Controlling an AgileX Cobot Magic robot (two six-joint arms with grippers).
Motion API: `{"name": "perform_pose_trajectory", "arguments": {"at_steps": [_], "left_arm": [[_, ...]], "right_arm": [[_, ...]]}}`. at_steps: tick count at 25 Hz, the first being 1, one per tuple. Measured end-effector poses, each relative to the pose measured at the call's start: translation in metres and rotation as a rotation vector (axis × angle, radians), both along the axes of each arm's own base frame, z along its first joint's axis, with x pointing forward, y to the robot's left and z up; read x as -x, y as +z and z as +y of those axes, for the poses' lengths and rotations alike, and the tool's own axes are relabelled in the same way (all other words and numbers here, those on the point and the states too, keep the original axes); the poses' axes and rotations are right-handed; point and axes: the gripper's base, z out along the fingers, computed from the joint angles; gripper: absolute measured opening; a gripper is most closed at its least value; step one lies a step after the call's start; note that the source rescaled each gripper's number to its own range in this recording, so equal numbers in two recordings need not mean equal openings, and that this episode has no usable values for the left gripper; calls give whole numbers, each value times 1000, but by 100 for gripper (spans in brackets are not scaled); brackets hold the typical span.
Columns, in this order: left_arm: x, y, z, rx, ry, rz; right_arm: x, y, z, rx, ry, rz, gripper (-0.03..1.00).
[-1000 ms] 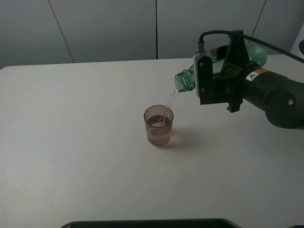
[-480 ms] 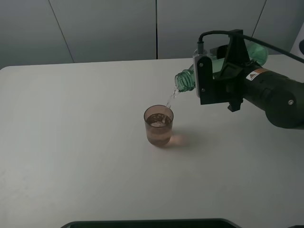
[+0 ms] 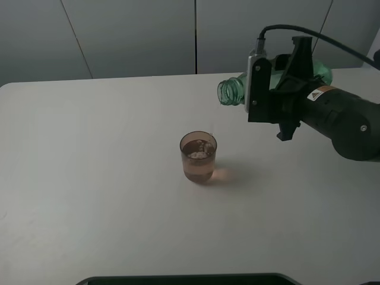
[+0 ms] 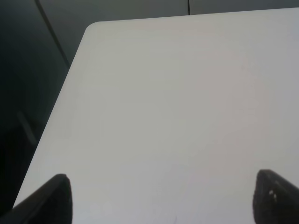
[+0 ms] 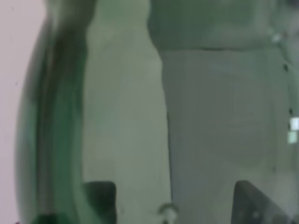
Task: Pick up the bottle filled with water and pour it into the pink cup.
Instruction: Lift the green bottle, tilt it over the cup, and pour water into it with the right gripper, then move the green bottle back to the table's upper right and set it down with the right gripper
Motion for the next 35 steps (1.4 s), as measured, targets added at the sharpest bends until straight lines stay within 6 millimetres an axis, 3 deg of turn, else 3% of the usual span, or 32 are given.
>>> {"name": "perform_pose_trajectory", "arguments": {"at_steps": [5,14,17,21,24,31,35], "left_arm": [[0,0,0,0,0,0],[0,0,0,0,0,0],[0,0,0,0,0,0],[0,0,0,0,0,0],[0,0,0,0,0,0],[0,0,0,0,0,0],[0,0,0,0,0,0]], "right_arm": [[0,1,1,-199,-67,40,0],[-23,27,13,-839,-277,81,0],[-34,36,8,-1035,-336,83,0],[-49,42,-17,-1296,-401,100,0],[-58,43,-42,-1390,-435,92,0],[-68,44,-100,-1397,-559,-23,0],[-72,34,-128,-1393,-644,-56,0]]}}
